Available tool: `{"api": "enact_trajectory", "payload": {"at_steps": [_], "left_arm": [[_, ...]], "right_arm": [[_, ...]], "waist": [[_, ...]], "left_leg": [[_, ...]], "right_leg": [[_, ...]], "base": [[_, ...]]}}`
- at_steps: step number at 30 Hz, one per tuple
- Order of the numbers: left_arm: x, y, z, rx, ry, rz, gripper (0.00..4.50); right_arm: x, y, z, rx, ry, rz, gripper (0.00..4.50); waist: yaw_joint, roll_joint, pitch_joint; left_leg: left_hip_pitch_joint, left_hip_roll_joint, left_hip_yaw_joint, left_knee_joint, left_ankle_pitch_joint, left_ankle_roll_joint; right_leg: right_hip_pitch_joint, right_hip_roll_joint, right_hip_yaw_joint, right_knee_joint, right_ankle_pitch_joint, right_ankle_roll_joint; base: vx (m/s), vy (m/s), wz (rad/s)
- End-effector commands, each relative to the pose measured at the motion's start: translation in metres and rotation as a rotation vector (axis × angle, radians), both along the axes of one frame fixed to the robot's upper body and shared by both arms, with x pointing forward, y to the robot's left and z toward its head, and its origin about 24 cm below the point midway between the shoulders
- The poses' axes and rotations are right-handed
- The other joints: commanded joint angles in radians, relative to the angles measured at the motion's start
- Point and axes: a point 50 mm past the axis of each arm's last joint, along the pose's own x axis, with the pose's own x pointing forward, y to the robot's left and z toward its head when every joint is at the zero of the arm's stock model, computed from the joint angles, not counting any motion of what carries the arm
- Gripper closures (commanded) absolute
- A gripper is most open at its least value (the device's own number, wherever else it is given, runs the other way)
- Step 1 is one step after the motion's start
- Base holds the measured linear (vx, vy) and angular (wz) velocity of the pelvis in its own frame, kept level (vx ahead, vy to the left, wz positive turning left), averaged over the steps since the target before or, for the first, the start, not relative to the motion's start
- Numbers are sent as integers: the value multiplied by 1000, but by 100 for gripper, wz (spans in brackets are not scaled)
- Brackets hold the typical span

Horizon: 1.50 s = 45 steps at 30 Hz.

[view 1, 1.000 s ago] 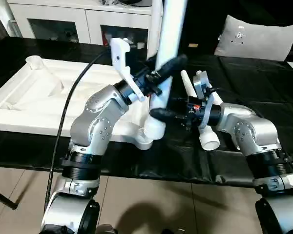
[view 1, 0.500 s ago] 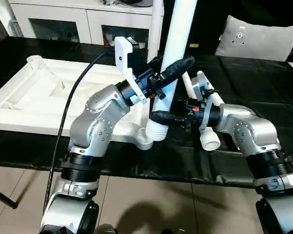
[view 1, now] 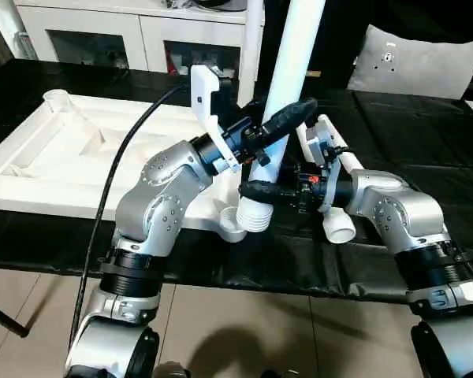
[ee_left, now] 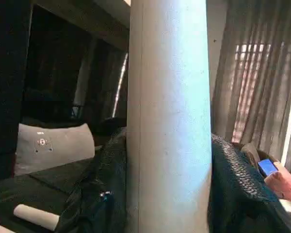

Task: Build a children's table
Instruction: Pick table leg

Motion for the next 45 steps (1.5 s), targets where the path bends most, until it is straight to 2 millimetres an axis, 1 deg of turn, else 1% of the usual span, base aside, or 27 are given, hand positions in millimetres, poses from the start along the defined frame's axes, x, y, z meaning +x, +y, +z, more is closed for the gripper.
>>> {"api": "enact_trajectory", "payload": {"at_steps": [1,2,3,13,14,16,18,19,20,26,29,30,31,32,34,35,41,45], "left_arm": [[-3,-2,4,8,-22,-12,271],[-3,-2,4,8,-22,-12,271],[-3,-2,4,9,-22,-12,271],[-4,-5,2,23,-22,-16,271],[-3,-5,1,39,-29,-11,271],[-3,-6,0,46,-31,-11,271],[-4,-6,0,49,-32,-12,271],[-4,-6,0,52,-34,-13,271],[-4,-6,0,53,-34,-13,271],[-5,-6,-2,59,-37,-11,271],[-5,-6,-2,60,-38,-11,271],[-5,-6,-2,60,-38,-12,271],[-5,-6,-2,59,-38,-13,271],[-5,-6,-2,59,-37,-14,271],[-5,-7,-2,59,-37,-14,271],[-5,-7,-1,58,-36,-15,271],[-3,-7,-1,52,-15,-11,271],[-1,-8,-2,50,26,16,271]], "right_arm": [[-1,-2,0,-1,0,-1,246],[-1,-2,0,-2,1,-1,252],[-1,-2,0,-2,1,-1,256],[-2,-2,-3,-22,-5,-3,262],[-2,-1,-6,-39,2,-10,227],[-1,-1,-6,-37,6,-12,192],[-1,-1,-6,-31,8,-17,184],[-1,0,-5,-29,4,-17,184],[-1,0,-5,-29,4,-18,164],[-4,1,-6,-25,13,18,161],[-5,0,-6,-25,14,15,197],[-5,0,-6,-25,15,15,197],[-5,0,-7,-25,16,12,221],[-5,0,-7,-25,16,11,232],[-4,0,-7,-25,18,8,238],[-4,0,-7,-25,18,8,251],[0,0,-10,-46,28,-31,261],[1,1,-12,-42,32,-58,262]], "waist": [[0,-3,-85],[0,-4,-85],[1,-2,-85],[1,-3,-85],[0,-3,-85],[0,-3,-85],[0,-3,-84],[0,-6,-85],[1,-4,-85],[1,-5,-84],[1,-4,-85],[1,-5,-85],[1,-3,-84],[0,-4,-85],[1,-4,-85],[1,-4,-85],[1,-5,-85],[0,-3,-84]], "left_leg": [[1,18,6,-64,-145,48],[1,18,6,-63,-146,48],[0,17,6,-63,-145,47],[1,18,6,-63,-146,48],[1,17,6,-63,-147,47],[1,18,6,-64,-146,47],[1,18,6,-64,-148,46],[0,17,6,-63,-146,46],[1,17,6,-63,-145,46],[0,18,6,-64,-145,48],[1,18,6,-63,-145,47],[1,17,7,-63,-145,47],[1,18,6,-64,-144,47],[0,17,6,-63,-144,47],[1,18,6,-63,-148,46],[1,17,6,-63,-146,46],[0,17,6,-63,-143,46],[1,18,6,-63,-147,44]], "right_leg": [[71,-63,45,-76,-412,-60],[71,-63,45,-77,-415,-60],[71,-63,45,-77,-415,-61],[70,-63,45,-77,-413,-60],[71,-63,45,-78,-417,-58],[71,-63,45,-77,-417,-58],[70,-63,45,-78,-418,-57],[72,-63,45,-78,-420,-56],[71,-63,45,-78,-421,-56],[71,-63,45,-77,-419,-57],[70,-64,45,-78,-422,-56],[70,-64,45,-78,-421,-56],[70,-63,45,-78,-419,-58],[71,-63,45,-78,-418,-57],[70,-64,45,-78,-423,-56],[71,-64,45,-78,-420,-57],[71,-63,45,-78,-424,-53],[70,-63,45,-77,-421,-57]], "base": [[0,0,0],[0,0,0],[0,0,0],[0,0,0],[0,0,0],[0,0,0],[0,0,0],[0,0,0],[0,0,0],[0,0,0],[0,0,0],[0,0,0],[0,0,0],[0,0,0],[0,0,0],[0,0,0],[0,0,0],[0,0,0]]}}
